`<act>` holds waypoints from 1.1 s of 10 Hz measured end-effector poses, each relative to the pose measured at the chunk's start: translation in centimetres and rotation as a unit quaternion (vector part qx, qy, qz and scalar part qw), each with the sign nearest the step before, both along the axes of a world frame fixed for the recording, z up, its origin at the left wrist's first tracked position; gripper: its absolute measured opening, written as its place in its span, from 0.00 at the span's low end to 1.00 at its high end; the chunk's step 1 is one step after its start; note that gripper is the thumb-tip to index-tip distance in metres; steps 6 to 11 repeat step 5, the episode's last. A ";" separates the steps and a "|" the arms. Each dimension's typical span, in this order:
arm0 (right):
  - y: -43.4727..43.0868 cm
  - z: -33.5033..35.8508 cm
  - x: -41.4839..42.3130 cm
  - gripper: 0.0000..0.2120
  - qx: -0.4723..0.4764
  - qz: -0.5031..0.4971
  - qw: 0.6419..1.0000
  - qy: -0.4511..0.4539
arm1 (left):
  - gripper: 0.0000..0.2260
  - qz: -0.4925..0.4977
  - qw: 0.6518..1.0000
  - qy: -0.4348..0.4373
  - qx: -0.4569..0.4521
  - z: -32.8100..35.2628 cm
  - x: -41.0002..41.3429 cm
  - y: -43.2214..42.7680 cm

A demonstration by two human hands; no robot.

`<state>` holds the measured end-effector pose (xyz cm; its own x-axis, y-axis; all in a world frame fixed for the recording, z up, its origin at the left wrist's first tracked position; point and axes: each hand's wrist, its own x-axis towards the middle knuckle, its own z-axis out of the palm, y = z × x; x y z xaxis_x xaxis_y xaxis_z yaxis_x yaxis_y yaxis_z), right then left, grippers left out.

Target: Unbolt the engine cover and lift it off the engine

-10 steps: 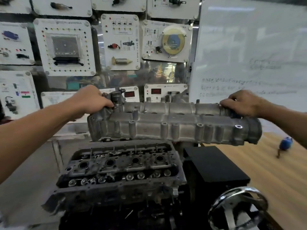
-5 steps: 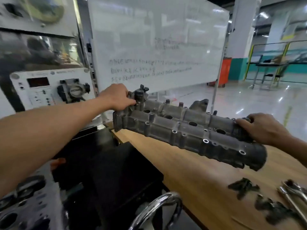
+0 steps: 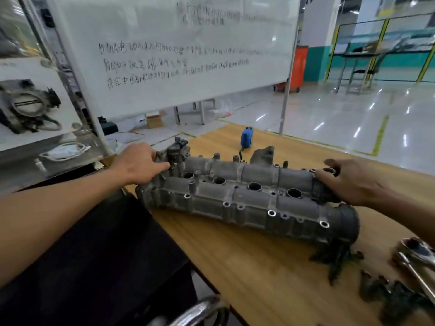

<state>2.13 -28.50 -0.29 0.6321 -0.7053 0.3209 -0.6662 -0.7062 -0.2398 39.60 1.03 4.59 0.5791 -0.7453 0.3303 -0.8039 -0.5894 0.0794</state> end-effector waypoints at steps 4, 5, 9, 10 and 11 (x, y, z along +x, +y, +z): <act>-0.5 -0.8 0.8 0.33 0.030 -0.019 0.996 0.083 | 0.21 0.027 0.997 0.010 0.070 1.0 -2.1 0.2; 0.7 2.0 0.8 0.45 0.045 -0.045 0.987 0.148 | 0.19 0.023 0.992 -0.002 0.122 2.4 -3.5 1.7; 0.7 2.0 0.8 0.45 0.045 -0.045 0.987 0.148 | 0.19 0.023 0.992 -0.002 0.122 2.4 -3.5 1.7; 0.7 2.0 0.8 0.45 0.045 -0.045 0.987 0.148 | 0.19 0.023 0.992 -0.002 0.122 2.4 -3.5 1.7; 0.7 2.0 0.8 0.45 0.045 -0.045 0.987 0.148 | 0.19 0.023 0.992 -0.002 0.122 2.4 -3.5 1.7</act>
